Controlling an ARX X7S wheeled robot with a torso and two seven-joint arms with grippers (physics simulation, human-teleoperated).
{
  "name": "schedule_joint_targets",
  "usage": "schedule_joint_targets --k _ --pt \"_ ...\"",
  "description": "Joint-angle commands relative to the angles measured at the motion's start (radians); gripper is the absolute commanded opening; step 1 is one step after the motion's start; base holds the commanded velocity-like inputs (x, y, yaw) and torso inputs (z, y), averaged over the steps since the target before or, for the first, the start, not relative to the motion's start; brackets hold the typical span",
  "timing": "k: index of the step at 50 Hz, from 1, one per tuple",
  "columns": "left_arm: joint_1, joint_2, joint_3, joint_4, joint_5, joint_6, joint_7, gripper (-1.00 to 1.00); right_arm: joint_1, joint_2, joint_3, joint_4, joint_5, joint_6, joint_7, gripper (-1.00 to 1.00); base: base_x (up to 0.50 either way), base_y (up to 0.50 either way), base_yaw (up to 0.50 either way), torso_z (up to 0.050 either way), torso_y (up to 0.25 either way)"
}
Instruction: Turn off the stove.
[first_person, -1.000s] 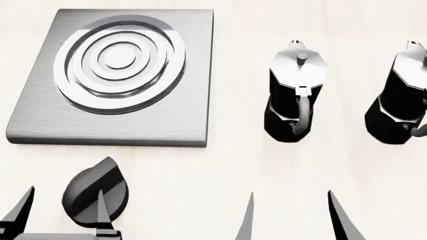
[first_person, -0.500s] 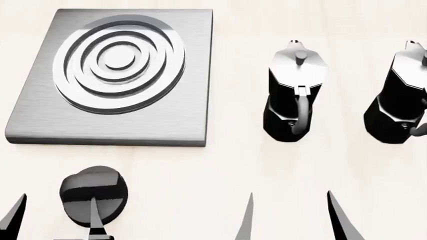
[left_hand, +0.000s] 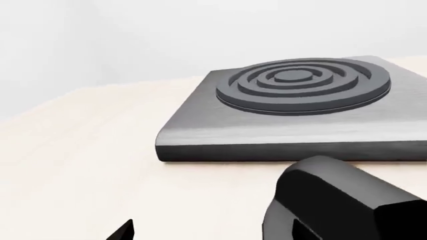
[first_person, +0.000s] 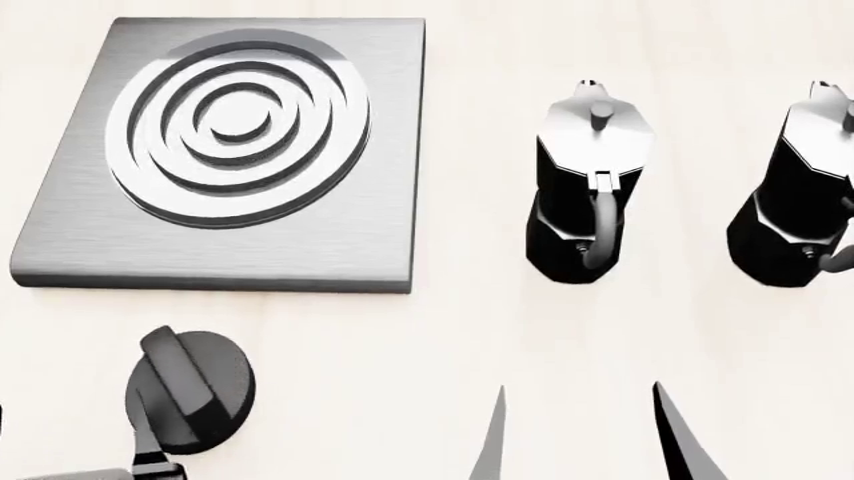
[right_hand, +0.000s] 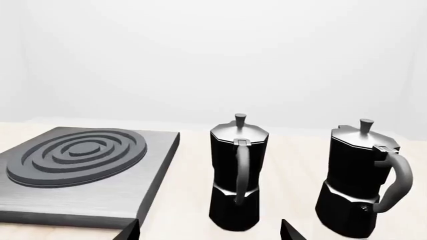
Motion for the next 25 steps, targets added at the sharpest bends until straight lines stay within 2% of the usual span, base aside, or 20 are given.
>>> schedule_joint_targets --k 1,25 --pt "-0.009 -0.005 -0.015 -0.033 -0.021 -0.001 -0.009 1.0 0.001 0.002 -0.002 0.001 0.003 0.0 0.003 1.0 0.0 0.0 0.0 0.0 0.0" --pt "-0.091 -0.013 -0.037 -0.157 -0.017 0.053 -0.004 1.0 0.004 0.007 -0.007 0.004 0.007 -0.004 0.007 1.0 0.0 0.0 0.0 -0.001 -0.001"
